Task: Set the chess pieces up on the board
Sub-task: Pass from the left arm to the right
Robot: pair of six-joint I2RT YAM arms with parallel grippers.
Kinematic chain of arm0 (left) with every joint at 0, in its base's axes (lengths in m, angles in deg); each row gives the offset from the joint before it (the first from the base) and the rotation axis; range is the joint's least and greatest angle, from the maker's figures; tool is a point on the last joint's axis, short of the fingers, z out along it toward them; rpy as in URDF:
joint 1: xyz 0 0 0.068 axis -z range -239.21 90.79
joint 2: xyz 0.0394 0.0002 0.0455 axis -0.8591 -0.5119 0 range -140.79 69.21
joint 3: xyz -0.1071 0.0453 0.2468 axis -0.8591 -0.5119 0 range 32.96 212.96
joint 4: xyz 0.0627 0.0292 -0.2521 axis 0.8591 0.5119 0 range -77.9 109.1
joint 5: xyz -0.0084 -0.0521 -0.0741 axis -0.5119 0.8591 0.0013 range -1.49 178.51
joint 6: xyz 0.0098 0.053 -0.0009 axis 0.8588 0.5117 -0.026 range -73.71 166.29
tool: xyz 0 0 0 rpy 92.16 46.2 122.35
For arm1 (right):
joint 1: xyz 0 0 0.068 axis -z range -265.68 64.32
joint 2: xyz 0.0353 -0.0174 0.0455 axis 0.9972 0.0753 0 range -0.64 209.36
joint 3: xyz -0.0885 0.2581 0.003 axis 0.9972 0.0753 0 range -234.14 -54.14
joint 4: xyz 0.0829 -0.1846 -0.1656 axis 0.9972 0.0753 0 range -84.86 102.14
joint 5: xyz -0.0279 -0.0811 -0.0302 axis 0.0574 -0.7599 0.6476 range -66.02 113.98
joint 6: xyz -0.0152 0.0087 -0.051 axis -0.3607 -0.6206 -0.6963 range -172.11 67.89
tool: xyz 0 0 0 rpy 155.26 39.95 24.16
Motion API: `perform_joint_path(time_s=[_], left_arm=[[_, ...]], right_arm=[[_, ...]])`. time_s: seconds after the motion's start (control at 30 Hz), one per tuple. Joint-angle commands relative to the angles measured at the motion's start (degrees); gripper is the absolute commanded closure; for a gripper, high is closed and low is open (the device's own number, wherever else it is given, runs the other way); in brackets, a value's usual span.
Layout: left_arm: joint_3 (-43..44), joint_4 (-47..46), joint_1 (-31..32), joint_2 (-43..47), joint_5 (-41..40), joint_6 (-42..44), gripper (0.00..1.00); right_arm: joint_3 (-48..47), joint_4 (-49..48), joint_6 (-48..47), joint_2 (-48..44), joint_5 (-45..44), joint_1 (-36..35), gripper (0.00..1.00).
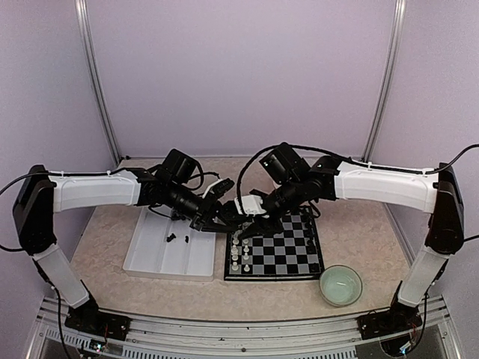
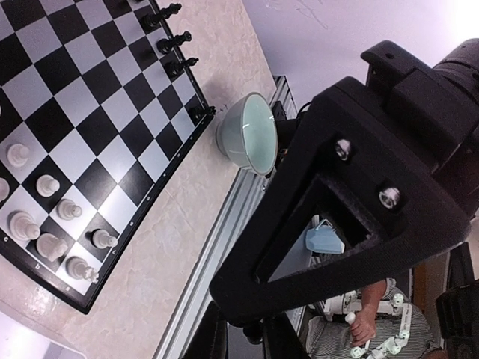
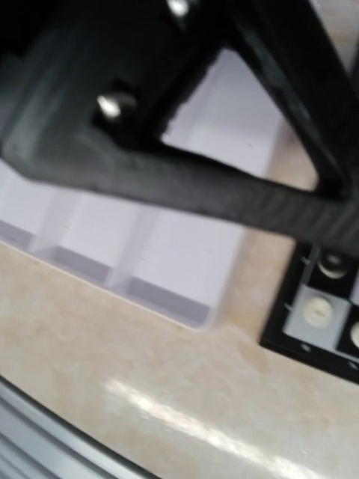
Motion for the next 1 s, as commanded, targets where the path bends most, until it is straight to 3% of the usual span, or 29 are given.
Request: perform_joint_path(time_s=[0.0,0.27,0.6,0.97], left_arm=[[1.5,-5.8,1.2,-2.5,2.0,-4.0,0.87],[3.8,-8.3,3.1,-5.6,2.7,-6.2,0.87],[4.9,-11.2,4.1,-7.0,1.8,-9.4,0.84],[7.1,-8.7,1.4,-4.0,-6.7,-8.0,0.6]], right_arm=[[3.9,0.4,0.5,-3.5,-0.2,0.7,0.64],[5.4,-2.5,3.2,-4.3,2.6,0.7,0.7],[6.5,-6.3,9.2,-4.9,5.0,3.7,0.97],[9.3,-4.2,18.3,-4.1,21.3,14.3,1.0]])
